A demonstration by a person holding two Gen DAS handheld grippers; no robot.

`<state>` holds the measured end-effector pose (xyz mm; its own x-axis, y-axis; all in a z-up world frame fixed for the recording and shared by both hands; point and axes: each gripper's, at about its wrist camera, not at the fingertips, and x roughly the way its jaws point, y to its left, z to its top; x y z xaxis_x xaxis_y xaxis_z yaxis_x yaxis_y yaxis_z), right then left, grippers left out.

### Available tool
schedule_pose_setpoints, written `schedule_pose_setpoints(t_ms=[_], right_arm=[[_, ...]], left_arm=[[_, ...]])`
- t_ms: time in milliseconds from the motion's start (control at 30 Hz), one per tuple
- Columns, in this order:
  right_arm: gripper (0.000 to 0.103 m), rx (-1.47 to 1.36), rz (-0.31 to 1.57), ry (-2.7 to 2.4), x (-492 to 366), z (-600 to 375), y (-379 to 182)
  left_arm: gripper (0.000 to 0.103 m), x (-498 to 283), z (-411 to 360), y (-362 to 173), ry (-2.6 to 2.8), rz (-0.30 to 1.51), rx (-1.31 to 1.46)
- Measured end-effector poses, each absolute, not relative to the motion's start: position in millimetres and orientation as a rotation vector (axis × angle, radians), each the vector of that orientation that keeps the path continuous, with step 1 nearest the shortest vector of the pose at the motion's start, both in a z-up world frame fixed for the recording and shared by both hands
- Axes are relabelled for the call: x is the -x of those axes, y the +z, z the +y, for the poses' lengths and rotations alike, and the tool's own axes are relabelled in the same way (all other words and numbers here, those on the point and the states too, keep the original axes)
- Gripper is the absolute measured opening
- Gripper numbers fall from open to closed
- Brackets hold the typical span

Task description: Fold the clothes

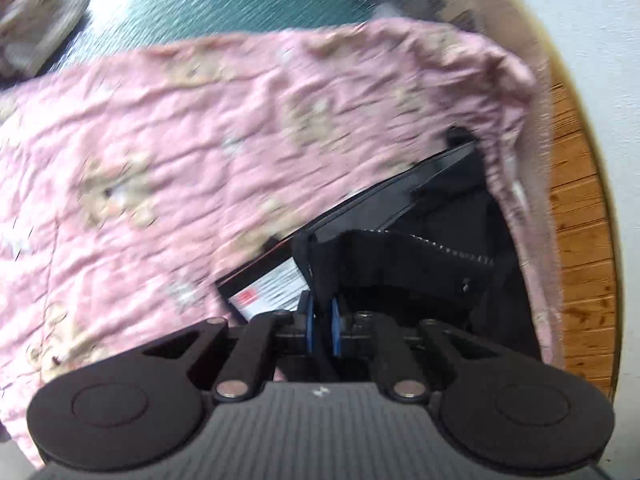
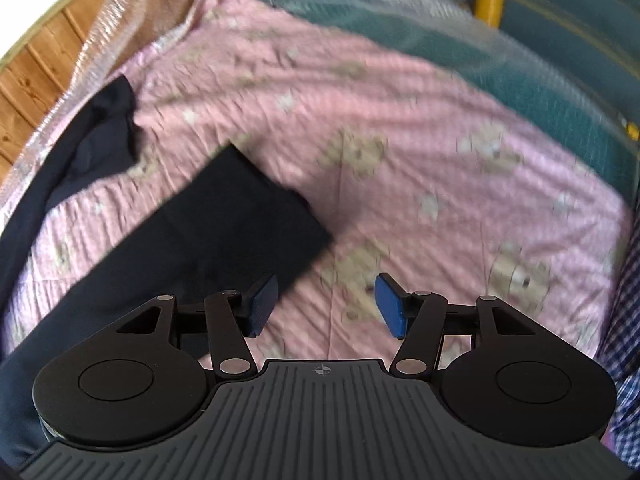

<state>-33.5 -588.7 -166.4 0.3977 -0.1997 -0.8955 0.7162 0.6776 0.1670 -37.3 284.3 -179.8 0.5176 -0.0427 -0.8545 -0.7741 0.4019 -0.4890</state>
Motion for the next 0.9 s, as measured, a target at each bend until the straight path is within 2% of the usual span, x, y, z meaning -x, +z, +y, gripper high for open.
schedule_pose_setpoints(t_ms=[100,167,233,300,467,600,667,733,767,800,833,867,900], right_arm=[[0.059,-0.657,0.992,-0.585,31.6,-588.2,-167.9],[0.063,-0.705,0.971,-0.555,28.2,-589.5,-166.4],[0.071,-0.753,0.945,-0.54,24.0,-591.2,-164.8],[0.08,-0.807,0.926,-0.547,20.8,-591.9,-166.3],[0.079,-0.878,0.944,-0.558,15.8,-595.9,-171.8],[0.079,-0.853,0.969,-0.52,0.4,-591.2,-171.4],[0.079,-0.819,1.004,-0.524,-14.1,-588.1,-179.1],[0.075,-0.776,1.045,-0.537,-30.5,-584.4,-188.1],[0.059,-0.764,1.07,-0.558,-36.2,-583.2,-194.7],[0.022,-0.756,1.092,-0.576,-41.3,-582.3,-200.9],[0.002,-0.767,1.093,-0.576,-42.5,-582.4,-203.9],[0.0,-0.775,1.089,-0.574,-44.0,-582.4,-205.3],[0.0,-0.759,1.056,-0.561,-47.9,-581.9,-196.5]], left_arm=[[0.012,38.0,276.3,-182.3,0.542,0.934,1.075],[0.022,29.9,270.0,-177.2,0.541,0.935,1.037],[0.042,22.7,266.0,-174.0,0.547,0.942,1.007],[0.056,24.3,263.5,-167.6,0.551,0.937,0.994],[0.057,21.7,257.0,-150.8,0.547,0.92,0.94],[0.069,13.2,253.5,-141.2,0.547,0.916,0.929],[0.069,2.4,252.0,-143.1,0.55,0.944,0.911],[0.07,-13.4,248.5,-148.5,0.545,0.988,0.886],[0.07,-22.8,245.3,-153.3,0.546,1.025,0.871],[0.062,-32.6,242.6,-159.5,0.554,1.067,0.851],[0.021,-44.0,241.6,-164.1,0.557,1.101,0.821],[0.002,-56.0,241.8,-164.7,0.549,1.115,0.786],[0.001,-67.9,241.9,-165.2,0.542,1.129,0.751]])
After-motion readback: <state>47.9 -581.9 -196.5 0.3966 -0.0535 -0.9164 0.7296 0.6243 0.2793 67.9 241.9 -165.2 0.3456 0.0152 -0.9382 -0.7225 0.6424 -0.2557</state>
